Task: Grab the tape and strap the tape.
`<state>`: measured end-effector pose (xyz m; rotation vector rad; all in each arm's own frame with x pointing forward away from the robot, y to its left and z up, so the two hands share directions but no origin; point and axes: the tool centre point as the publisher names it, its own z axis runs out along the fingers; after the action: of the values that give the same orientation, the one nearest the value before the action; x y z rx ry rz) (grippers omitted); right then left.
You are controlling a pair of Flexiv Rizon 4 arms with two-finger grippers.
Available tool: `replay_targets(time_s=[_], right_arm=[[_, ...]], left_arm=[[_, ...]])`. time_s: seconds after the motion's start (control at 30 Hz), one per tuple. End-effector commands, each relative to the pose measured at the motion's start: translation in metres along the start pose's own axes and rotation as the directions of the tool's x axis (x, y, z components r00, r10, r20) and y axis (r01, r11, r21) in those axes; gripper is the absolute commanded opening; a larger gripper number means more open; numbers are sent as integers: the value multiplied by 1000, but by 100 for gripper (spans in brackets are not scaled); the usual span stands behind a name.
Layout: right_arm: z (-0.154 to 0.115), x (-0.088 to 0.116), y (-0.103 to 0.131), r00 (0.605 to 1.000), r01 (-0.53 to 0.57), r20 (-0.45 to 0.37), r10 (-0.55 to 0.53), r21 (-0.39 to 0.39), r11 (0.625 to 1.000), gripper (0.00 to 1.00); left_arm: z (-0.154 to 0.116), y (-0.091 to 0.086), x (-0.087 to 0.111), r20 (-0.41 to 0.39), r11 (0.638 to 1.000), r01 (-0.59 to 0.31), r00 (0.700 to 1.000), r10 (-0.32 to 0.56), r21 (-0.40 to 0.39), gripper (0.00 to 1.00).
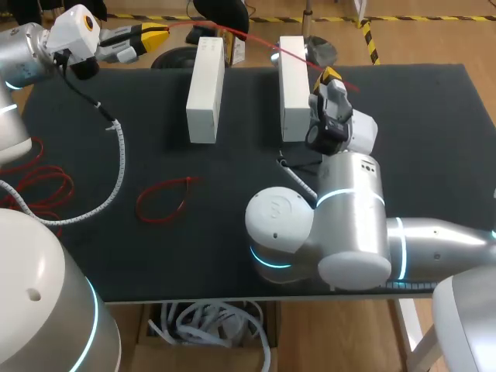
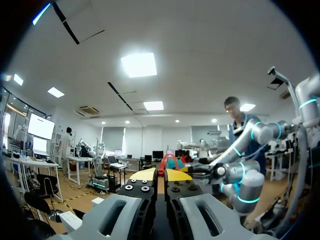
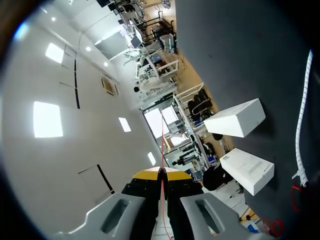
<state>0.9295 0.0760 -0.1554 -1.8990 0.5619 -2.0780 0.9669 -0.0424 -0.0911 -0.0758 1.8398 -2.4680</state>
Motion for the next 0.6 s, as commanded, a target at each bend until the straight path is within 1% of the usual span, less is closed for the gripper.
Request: replay_targets(time_s=[0.03, 0.6], right_arm=[[4, 5, -3, 1000, 13, 3, -13, -14, 1000, 0], [3, 6, -3, 1000, 18, -8, -18, -14, 1000, 0]], left_arm=[[-1, 0, -1, -4, 1000, 0, 1000, 0, 0, 0], [-1, 0, -1, -4, 1000, 0, 1000, 0, 0, 0]])
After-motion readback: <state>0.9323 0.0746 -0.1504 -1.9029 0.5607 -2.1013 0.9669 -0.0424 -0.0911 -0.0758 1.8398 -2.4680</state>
